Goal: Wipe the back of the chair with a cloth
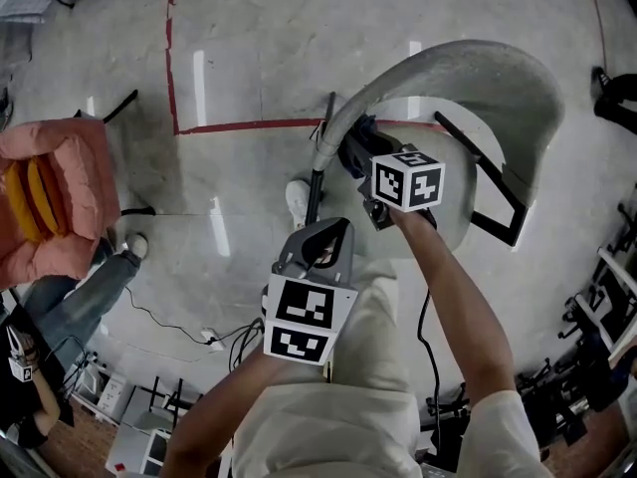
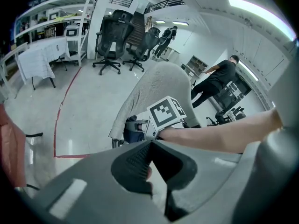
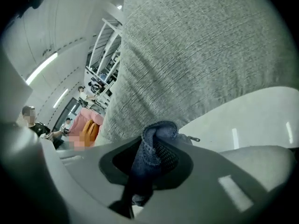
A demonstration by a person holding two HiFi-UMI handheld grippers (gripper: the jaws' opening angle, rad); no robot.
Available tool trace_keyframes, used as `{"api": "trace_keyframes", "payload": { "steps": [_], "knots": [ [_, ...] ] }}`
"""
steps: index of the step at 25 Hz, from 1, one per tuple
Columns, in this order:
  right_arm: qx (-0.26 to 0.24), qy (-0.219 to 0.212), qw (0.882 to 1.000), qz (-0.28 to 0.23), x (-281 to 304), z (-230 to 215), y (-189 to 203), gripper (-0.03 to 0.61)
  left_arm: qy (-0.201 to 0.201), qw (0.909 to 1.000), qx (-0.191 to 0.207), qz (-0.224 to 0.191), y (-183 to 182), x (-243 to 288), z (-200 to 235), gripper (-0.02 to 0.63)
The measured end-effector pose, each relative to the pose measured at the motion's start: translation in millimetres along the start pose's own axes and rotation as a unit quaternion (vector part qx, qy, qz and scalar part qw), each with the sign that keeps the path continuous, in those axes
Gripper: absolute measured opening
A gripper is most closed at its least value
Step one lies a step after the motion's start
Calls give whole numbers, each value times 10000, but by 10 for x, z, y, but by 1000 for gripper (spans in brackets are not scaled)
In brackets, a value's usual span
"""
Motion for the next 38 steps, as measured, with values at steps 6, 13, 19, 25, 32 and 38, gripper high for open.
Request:
{"api": "trace_keyframes", "payload": {
  "steps": [6, 13, 19, 25, 32, 38],
  "knots": [
    [-190, -376, 9976, 542, 129, 145, 230, 75, 23, 10000, -4, 19, 43, 13, 101, 0],
    [-1141, -1004, 9781, 1423, -29, 536, 636, 75, -11, 10000, 24, -42, 22, -70, 121, 0],
    [-1079, -892, 9835, 1143, -336, 649, 606, 75, -39, 9998, 115, -169, -91, -189, 136, 0],
    [-951, -611, 9921, 543, -866, 880, 381, 75, -32, 9991, 342, -253, -155, -430, 69, 0],
    [-632, -360, 9968, -331, -1573, 1430, 48, 75, -79, 9975, 563, -421, -179, -1006, 23, 0],
    [-723, -44, 9905, -1170, -2236, 1915, -250, 75, 150, 9947, 761, -667, -269, -1422, -181, 0]
  ]
}}
Point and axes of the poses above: the fingertips, and each gripper's own axes: x forward along the fingers, z to its left, y out of its underside, the point moved 1 cm from there along -x, backward along the fingers, and after that the axes turned 4 degrees about -y, right-handed, at the moved point
